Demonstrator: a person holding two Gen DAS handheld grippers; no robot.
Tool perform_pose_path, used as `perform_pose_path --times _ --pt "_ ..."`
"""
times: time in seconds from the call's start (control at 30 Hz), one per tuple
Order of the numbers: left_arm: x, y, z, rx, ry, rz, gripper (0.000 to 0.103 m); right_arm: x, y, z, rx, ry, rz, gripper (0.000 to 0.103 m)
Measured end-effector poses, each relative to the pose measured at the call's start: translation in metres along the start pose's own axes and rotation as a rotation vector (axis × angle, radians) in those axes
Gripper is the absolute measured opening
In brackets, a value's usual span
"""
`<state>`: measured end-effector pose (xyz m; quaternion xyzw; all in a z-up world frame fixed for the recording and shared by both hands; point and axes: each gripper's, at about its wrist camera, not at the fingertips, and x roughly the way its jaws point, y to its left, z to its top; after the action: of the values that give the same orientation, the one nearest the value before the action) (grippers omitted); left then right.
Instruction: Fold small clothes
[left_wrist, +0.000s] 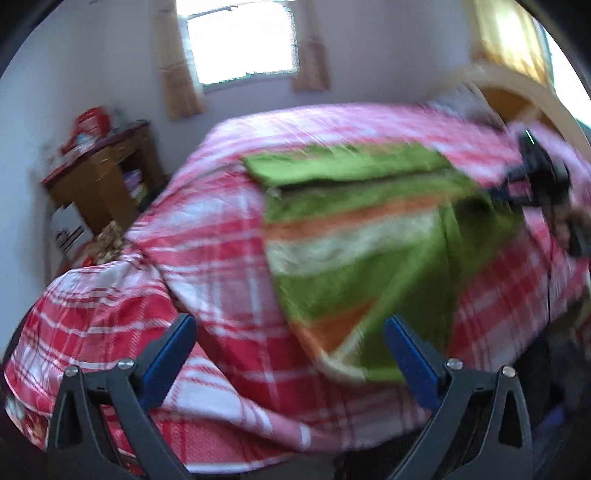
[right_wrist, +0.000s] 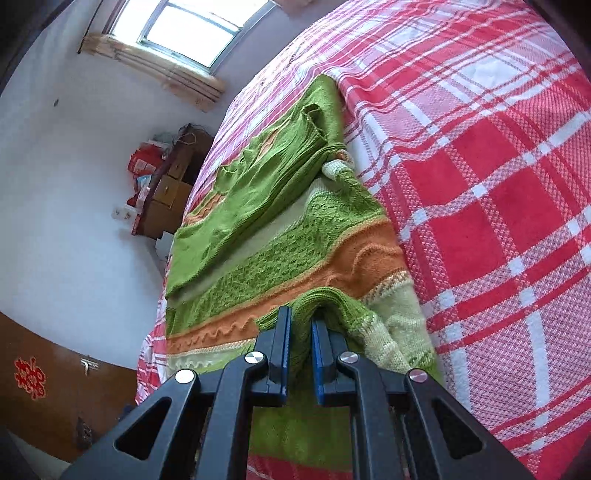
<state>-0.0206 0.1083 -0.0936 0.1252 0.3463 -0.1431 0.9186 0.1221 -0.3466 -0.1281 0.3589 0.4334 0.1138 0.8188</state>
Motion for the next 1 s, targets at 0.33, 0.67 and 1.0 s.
perform_pose_path --times 0.33,0.67,1.0 --pt "0.022 -0.078 -0.038 0.483 0.052 0.141 0.094 0.01 -0.004 0.001 0.013 0.015 0.013 0.01" --pt "0.058 0.01 0.061 -0.084 -0.094 -0.049 0.09 0.008 -0.015 0.002 0.058 0.0 0.087 0.01" --pt "0.017 -0.01 0.028 0.236 -0.018 -0.133 0.087 0.013 -0.021 0.0 0.073 0.008 0.102 0.01"
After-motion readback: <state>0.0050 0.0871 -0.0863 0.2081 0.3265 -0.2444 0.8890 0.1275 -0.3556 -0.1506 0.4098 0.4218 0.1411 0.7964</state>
